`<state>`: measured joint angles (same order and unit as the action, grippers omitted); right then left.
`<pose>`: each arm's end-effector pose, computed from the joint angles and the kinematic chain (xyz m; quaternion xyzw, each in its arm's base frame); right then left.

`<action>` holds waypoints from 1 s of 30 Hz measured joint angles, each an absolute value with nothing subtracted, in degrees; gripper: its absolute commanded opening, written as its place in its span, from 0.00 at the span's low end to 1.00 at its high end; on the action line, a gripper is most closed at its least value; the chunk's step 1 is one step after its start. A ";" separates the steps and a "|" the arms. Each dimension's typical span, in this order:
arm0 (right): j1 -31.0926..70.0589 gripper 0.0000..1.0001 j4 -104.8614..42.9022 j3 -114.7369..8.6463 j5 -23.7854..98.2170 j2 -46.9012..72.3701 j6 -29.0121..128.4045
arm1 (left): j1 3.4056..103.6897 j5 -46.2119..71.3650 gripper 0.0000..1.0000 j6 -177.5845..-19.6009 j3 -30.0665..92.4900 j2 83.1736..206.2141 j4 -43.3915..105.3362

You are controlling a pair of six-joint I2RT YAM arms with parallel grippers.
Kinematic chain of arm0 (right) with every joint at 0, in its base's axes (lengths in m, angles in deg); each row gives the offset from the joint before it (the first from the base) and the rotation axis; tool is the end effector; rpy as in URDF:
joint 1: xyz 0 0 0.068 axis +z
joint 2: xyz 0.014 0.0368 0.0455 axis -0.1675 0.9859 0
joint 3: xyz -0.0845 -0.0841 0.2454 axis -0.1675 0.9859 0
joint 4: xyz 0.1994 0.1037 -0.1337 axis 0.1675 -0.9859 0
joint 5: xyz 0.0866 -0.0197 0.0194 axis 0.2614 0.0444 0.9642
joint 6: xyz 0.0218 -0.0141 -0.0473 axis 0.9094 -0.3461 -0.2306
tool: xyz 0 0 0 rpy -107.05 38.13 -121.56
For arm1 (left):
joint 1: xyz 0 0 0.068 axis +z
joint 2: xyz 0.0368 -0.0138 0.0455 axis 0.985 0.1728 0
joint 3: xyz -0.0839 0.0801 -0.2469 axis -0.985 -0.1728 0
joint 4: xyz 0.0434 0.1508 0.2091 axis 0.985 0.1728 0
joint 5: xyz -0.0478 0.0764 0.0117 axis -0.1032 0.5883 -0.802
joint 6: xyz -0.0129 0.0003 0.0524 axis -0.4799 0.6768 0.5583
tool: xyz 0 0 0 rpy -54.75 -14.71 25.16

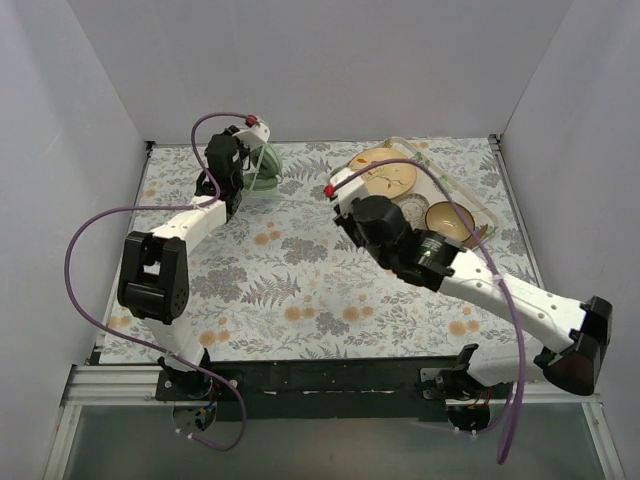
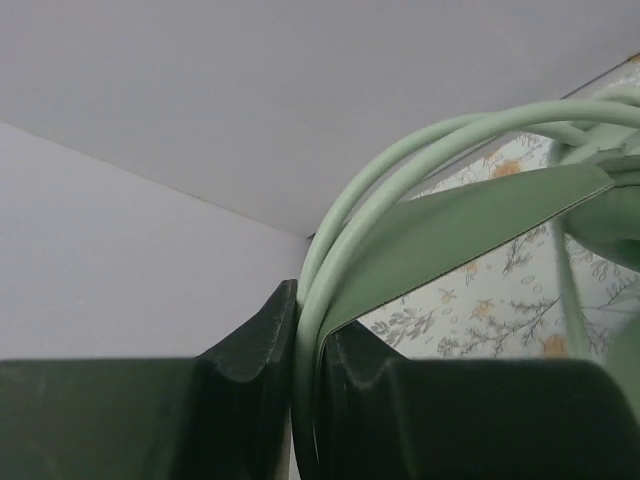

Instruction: Wrap the headphones

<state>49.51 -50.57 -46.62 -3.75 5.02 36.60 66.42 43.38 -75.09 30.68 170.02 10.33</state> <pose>0.1642 0.2370 0.3657 -0.3044 0.7613 0.0155 0.5723 0.4100 -0.0853 0.2943 0.0345 0.7416 0.1359 0.6561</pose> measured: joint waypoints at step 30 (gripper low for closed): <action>15.96 0.01 -47.14 -83.95 11.99 27.51 25.71 | 49.35 21.81 0.00 -96.60 35.55 147.48 56.30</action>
<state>15.96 -47.14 -83.95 11.99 27.51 25.71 49.35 21.81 -96.60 35.55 147.48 56.30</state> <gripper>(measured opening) 0.208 0.108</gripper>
